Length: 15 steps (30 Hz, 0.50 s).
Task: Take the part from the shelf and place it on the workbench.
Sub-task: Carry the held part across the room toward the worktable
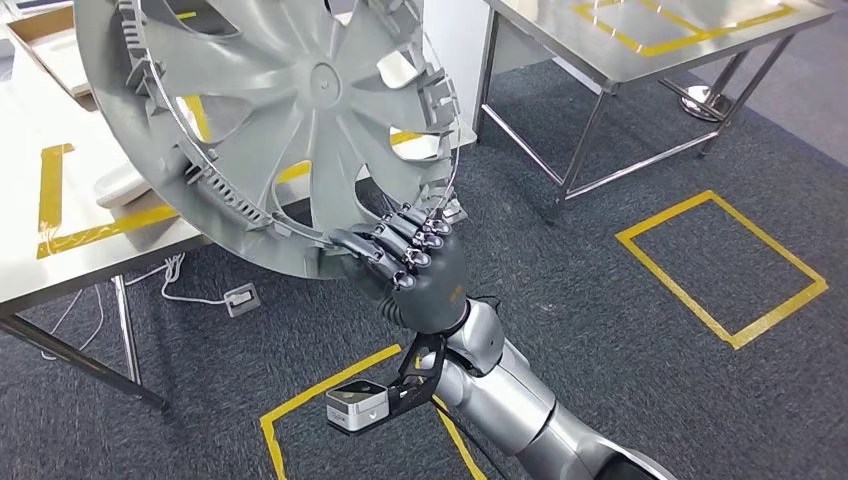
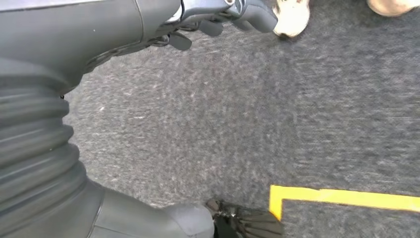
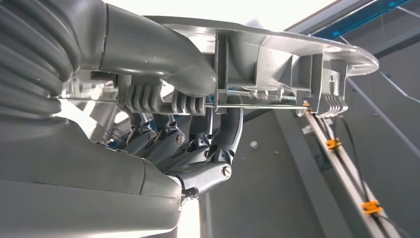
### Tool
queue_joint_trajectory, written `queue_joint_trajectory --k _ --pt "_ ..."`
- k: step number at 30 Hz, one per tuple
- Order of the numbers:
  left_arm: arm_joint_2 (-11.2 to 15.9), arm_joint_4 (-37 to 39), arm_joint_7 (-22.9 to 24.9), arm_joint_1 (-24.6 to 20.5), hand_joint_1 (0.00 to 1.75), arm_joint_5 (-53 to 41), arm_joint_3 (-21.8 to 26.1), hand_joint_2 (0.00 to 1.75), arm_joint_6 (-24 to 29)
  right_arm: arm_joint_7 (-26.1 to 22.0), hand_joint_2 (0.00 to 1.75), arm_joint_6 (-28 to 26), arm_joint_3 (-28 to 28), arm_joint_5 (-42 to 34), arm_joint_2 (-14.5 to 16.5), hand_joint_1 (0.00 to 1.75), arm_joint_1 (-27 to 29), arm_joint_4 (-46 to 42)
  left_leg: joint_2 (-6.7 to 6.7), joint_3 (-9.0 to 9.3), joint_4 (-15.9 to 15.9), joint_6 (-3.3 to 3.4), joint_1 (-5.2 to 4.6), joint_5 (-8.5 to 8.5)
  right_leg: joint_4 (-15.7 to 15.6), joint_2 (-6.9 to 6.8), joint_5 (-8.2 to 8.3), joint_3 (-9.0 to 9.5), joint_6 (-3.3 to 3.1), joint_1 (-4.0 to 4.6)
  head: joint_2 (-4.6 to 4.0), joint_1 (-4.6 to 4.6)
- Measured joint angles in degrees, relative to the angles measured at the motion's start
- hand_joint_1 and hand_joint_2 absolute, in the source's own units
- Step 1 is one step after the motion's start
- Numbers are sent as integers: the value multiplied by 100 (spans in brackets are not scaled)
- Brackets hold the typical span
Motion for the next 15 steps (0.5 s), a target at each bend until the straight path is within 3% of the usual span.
queue_joint_trajectory --k 3,4,5,7,9,13,15 --pt "-1 -2 -11 -8 0 6 1 175 -1 -14 175 4 -5 8 1 175 0 10 0 87 -7 42 3 -83 1082 -8 -307 -673 51 -17 0 28" --pt "-1 -2 -15 -2 0 9 2 175 -1 -19 175 5 -5 11 1 175 4 14 -2 129 -6 40 2 -120 1250 -8 -259 -833 53 -19 0 29" --pt "-1 -2 -16 4 0 12 2 175 -1 -23 175 7 -5 13 1 175 4 17 -7 179 -6 32 2 -158 1224 -9 -110 -896 49 -20 0 30" --pt "-5 -2 -21 7 0 13 3 175 -1 -38 175 14 -6 14 1 175 -3 20 -20 299 -6 3 4 -249 552 -15 423 -702 22 -19 0 32" --pt "-8 -2 -24 -5 0 11 3 175 -1 -58 175 30 -10 24 3 175 -19 20 -29 358 -1 -51 -13 -326 -100 -20 706 -437 -29 5 0 15" --pt "-7 -3 -5 -15 0 -2 3 175 -1 -71 175 62 -26 54 12 175 -30 14 -23 403 -24 -180 -19 -389 -311 0 623 -315 -152 22 0 3" --pt "-9 -4 1 -21 0 -7 4 175 0 -69 175 80 -41 51 21 175 -35 11 -7 313 231 -240 -15 -524 -362 -11 585 -212 -227 -2 0 -19"
